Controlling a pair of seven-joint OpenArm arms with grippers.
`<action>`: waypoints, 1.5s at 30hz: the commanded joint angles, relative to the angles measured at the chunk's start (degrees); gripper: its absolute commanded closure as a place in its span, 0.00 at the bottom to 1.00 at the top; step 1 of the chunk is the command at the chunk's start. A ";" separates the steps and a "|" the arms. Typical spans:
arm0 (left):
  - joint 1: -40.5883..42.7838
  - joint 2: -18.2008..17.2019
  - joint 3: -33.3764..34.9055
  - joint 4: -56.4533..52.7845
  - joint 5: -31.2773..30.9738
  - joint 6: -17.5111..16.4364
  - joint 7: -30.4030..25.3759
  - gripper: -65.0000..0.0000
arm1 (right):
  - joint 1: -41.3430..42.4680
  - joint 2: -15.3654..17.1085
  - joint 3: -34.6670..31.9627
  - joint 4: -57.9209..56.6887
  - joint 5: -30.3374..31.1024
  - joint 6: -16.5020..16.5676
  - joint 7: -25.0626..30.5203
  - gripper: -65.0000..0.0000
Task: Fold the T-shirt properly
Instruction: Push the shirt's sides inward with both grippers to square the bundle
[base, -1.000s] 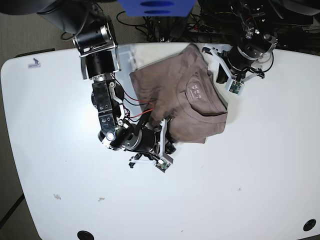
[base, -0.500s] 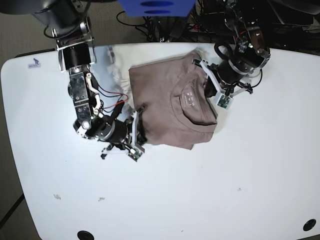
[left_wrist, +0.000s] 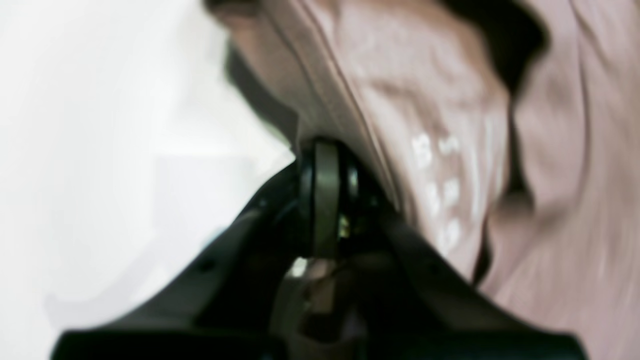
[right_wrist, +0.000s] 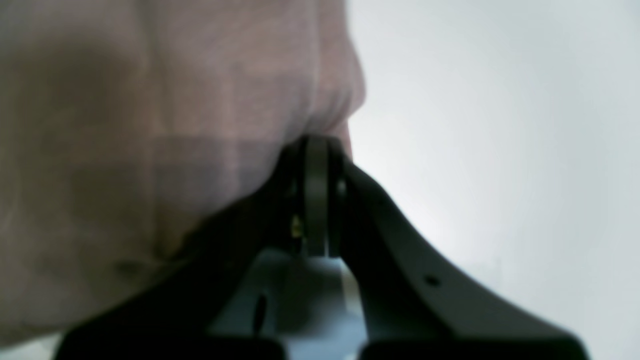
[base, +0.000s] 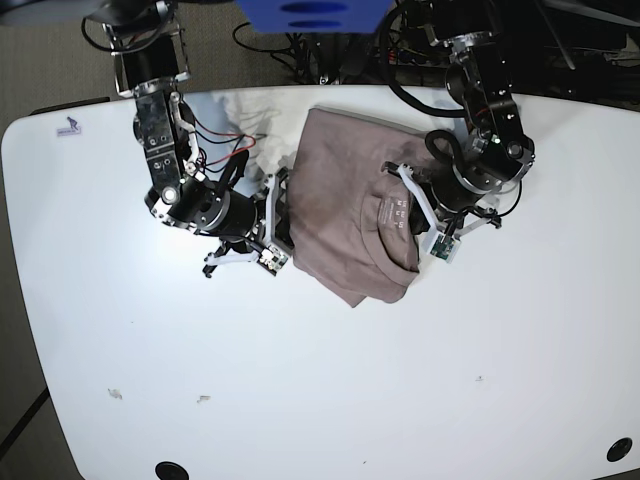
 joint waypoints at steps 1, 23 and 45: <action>-2.05 0.22 0.08 -0.85 0.80 -0.10 -1.06 1.00 | -1.01 0.19 0.10 2.05 0.66 0.58 -0.47 1.00; -14.71 0.22 0.60 -7.80 1.68 -0.10 -1.06 1.00 | -11.91 0.19 0.98 10.40 0.39 0.58 -0.21 1.00; -19.90 -0.91 1.31 11.98 1.59 -0.10 10.98 1.00 | -22.46 4.06 4.94 18.49 0.39 0.58 -0.47 1.00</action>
